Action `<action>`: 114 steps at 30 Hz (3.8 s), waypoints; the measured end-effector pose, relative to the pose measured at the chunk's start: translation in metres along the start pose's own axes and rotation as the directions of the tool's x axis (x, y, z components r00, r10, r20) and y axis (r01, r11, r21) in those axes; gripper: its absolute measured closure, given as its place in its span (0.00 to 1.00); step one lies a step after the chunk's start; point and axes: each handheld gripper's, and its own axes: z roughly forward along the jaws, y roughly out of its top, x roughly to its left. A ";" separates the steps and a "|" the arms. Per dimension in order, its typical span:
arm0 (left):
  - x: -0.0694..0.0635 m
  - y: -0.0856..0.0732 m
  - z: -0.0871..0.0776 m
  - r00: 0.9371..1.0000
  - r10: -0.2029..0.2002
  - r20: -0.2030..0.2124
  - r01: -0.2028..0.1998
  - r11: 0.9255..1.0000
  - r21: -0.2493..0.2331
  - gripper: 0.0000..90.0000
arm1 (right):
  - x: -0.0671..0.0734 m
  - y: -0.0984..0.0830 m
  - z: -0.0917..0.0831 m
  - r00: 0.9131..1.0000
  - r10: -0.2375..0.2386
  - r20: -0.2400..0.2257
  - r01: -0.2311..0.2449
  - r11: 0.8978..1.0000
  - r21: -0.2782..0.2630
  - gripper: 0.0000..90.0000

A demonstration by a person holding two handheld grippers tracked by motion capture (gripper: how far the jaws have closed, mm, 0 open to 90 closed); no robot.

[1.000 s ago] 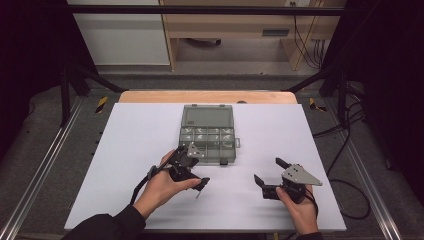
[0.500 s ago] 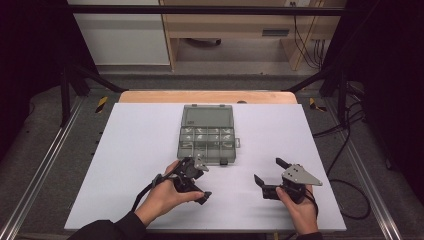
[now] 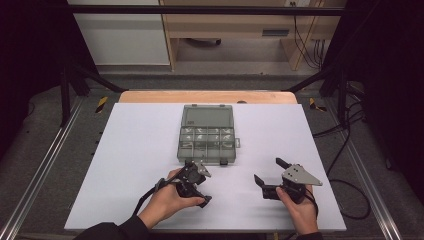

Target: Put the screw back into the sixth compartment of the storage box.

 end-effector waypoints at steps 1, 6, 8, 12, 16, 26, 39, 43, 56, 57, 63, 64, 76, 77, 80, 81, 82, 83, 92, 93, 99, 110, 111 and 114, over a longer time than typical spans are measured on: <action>0.000 0.000 0.000 1.000 -0.003 0.006 0.003 1.000 -0.001 0.31 | 0.000 0.000 0.000 1.000 -0.002 -0.001 0.002 1.000 -0.001 0.05; 0.004 -0.002 0.002 0.999 -0.029 0.029 0.029 1.000 0.005 0.46 | 0.000 0.000 0.000 1.000 -0.001 0.000 0.001 1.000 0.000 0.05; 0.005 -0.003 0.003 0.999 -0.035 0.035 0.035 0.999 0.013 0.52 | 0.000 0.000 0.000 1.000 -0.003 0.001 0.003 1.000 0.001 0.05; 0.006 -0.003 0.005 0.999 -0.039 0.033 0.038 0.999 0.023 0.62 | 0.000 0.000 0.000 1.000 -0.002 0.001 0.002 1.000 0.001 0.05; 0.007 -0.004 0.006 0.998 -0.043 0.038 0.042 0.998 0.037 0.72 | 0.000 0.000 0.000 1.000 -0.001 0.000 0.001 1.000 0.001 0.05; 0.009 -0.008 0.007 0.998 -0.053 0.047 0.050 0.997 0.057 0.90 | 0.000 0.000 0.001 1.000 -0.011 0.000 0.011 1.000 0.001 0.05; 0.015 -0.007 0.004 0.999 -0.041 0.019 0.041 0.999 0.009 0.98 | 0.000 0.000 0.001 1.000 -0.010 -0.001 0.010 1.000 0.000 0.05; 0.019 -0.005 0.003 0.999 -0.045 -0.003 0.045 0.999 -0.023 0.98 | 0.000 0.000 0.001 1.000 -0.006 -0.002 0.006 1.000 0.003 0.05; 0.025 0.004 -0.005 0.997 -0.067 -0.034 0.063 0.994 -0.095 0.98 | -0.009 -0.004 -0.001 1.000 0.018 0.021 -0.017 0.999 -0.032 0.08; 0.025 0.005 -0.006 0.997 -0.069 -0.034 0.065 0.993 -0.100 0.98 | -0.009 -0.004 -0.001 1.000 0.015 0.022 -0.014 0.999 -0.032 0.08; 0.025 0.009 -0.010 0.997 -0.068 -0.046 0.062 0.992 -0.114 0.98 | -0.011 -0.003 -0.003 0.999 0.023 0.036 -0.021 0.998 -0.061 0.09; 0.026 0.010 -0.011 0.997 -0.067 -0.040 0.062 0.992 -0.114 0.98 | -0.012 -0.003 -0.004 0.999 0.026 0.037 -0.023 0.997 -0.071 0.09; 0.032 0.017 -0.016 0.994 -0.088 -0.057 0.079 0.987 -0.143 0.98 | -0.015 -0.002 -0.007 0.998 0.060 0.031 -0.057 0.993 -0.101 0.07; 0.032 0.018 -0.016 0.994 -0.092 -0.056 0.083 0.986 -0.145 0.98 | -0.015 -0.002 -0.007 0.998 0.061 0.031 -0.057 0.994 -0.098 0.07; 0.035 0.020 -0.018 0.994 -0.089 -0.061 0.079 0.986 -0.147 0.98 | -0.014 -0.002 -0.007 0.998 0.064 0.029 -0.060 0.993 -0.097 0.07; 0.036 0.021 -0.018 0.993 -0.094 -0.070 0.082 0.985 -0.153 0.98 | -0.014 -0.002 -0.007 0.998 0.060 0.029 -0.057 0.994 -0.094 0.07; 0.037 0.021 -0.018 0.993 -0.095 -0.073 0.083 0.984 -0.158 0.98 | -0.014 -0.002 -0.007 0.998 0.059 0.030 -0.056 0.994 -0.090 0.07; 0.039 0.022 -0.018 0.992 -0.100 -0.075 0.087 0.983 -0.164 0.98 | -0.015 -0.002 -0.007 0.998 0.053 0.029 -0.050 0.995 -0.090 0.07; 0.053 0.030 -0.019 0.984 -0.146 -0.106 0.121 0.969 -0.216 0.98 | -0.014 -0.002 -0.007 0.998 0.056 0.033 -0.053 0.995 -0.085 0.06; 0.054 0.030 -0.019 0.981 -0.159 -0.107 0.131 0.964 -0.233 0.98 | -0.014 -0.002 -0.007 0.998 0.057 0.031 -0.054 0.995 -0.085 0.06; 0.063 0.031 -0.018 0.974 -0.188 -0.129 0.149 0.954 -0.261 0.98 | -0.014 -0.003 -0.006 0.998 0.056 0.031 -0.053 0.995 -0.083 0.06; 0.075 0.032 -0.017 0.966 -0.211 -0.149 0.160 0.941 -0.298 0.98 | -0.013 -0.002 -0.007 0.998 0.056 0.027 -0.054 0.995 -0.082 0.06; 0.075 0.032 -0.016 0.965 -0.212 -0.152 0.159 0.940 -0.301 0.98 | -0.013 -0.002 -0.007 0.998 0.056 0.027 -0.054 0.995 -0.082 0.06; 0.077 0.033 -0.014 0.965 -0.212 -0.155 0.157 0.940 -0.302 0.98 | -0.013 -0.002 -0.007 0.998 0.056 0.027 -0.054 0.995 -0.081 0.06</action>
